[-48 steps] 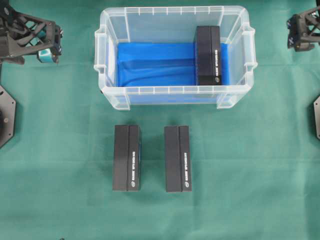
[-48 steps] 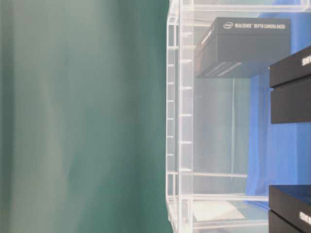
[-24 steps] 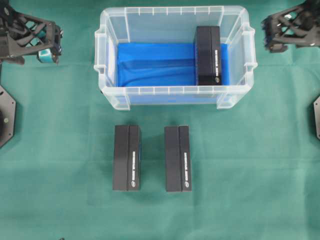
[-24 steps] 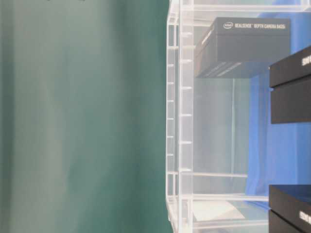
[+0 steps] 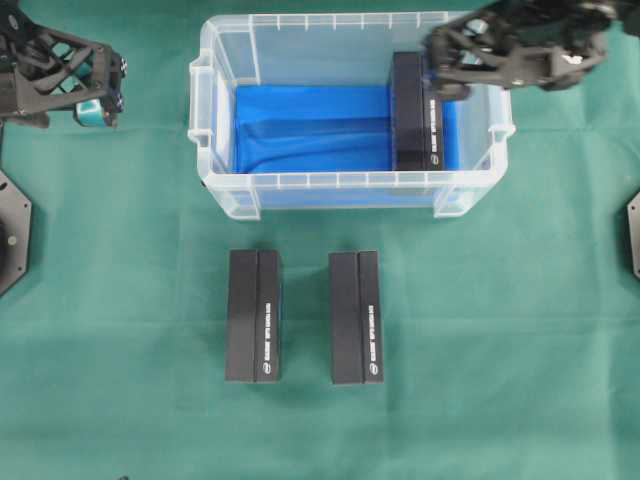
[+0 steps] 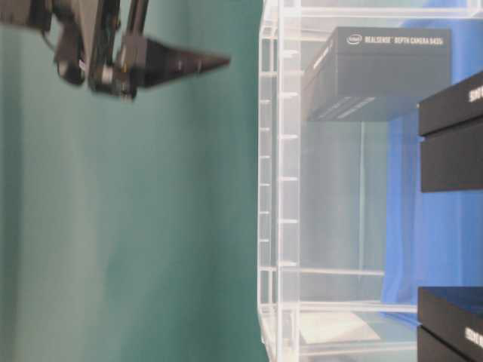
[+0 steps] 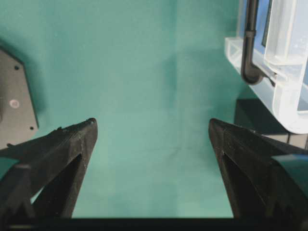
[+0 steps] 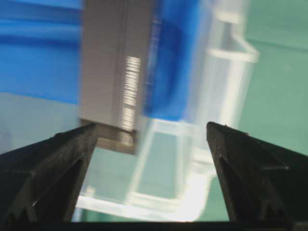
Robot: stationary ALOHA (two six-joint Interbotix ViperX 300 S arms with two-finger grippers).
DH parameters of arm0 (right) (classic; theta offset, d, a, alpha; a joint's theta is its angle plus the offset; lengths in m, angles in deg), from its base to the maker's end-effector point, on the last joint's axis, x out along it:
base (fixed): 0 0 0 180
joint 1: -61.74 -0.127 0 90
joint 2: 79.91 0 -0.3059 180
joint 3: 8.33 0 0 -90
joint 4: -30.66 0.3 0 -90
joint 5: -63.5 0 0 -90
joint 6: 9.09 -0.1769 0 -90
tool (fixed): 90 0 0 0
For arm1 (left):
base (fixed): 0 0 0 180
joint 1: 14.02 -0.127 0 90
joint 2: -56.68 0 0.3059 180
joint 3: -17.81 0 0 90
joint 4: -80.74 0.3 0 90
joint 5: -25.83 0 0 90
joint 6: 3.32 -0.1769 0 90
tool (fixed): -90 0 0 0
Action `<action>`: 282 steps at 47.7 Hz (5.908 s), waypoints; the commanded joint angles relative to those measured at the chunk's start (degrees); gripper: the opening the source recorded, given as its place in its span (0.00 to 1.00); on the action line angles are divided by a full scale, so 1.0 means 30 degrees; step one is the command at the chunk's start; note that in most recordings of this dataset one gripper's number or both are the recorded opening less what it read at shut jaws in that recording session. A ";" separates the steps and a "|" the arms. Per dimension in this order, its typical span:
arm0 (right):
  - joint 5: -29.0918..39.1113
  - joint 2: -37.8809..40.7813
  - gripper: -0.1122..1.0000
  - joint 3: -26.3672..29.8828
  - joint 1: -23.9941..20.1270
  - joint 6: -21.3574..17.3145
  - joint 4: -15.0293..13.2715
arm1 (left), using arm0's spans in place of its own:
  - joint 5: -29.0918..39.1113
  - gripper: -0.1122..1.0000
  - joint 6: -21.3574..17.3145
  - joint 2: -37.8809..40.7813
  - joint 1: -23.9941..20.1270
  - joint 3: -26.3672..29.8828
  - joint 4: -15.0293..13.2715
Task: Take out the box from the case.
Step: 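Move the open right gripper over the right black box in the case, then lower the right gripper and close it on the right box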
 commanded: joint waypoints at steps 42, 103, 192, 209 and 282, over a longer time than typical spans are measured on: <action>0.0117 0.2197 0.92 0.2842 -0.0615 -0.0586 -0.0293 | 0.0059 0.98 -0.0410 -0.0264 -0.0059 0.0381 -0.0029; 0.0176 0.2197 0.92 0.2168 -0.0615 -0.0586 -0.0674 | 0.0059 0.98 -0.0410 -0.0234 -0.0059 0.0381 -0.0029; -0.4453 0.4424 0.93 -0.1055 -0.0469 -0.0557 -0.0791 | 0.0059 0.98 -0.0498 -0.0264 0.0205 0.0352 -0.0029; -0.4336 0.4424 0.89 -0.0967 -0.0469 -0.1846 -0.0674 | 0.0059 0.98 -0.0498 -0.0264 0.0322 0.0322 -0.0029; 0.1699 0.2988 0.68 0.2930 -0.0908 -0.2607 -0.0762 | 0.0059 0.98 -0.0527 -0.0410 0.0410 0.0234 -0.0029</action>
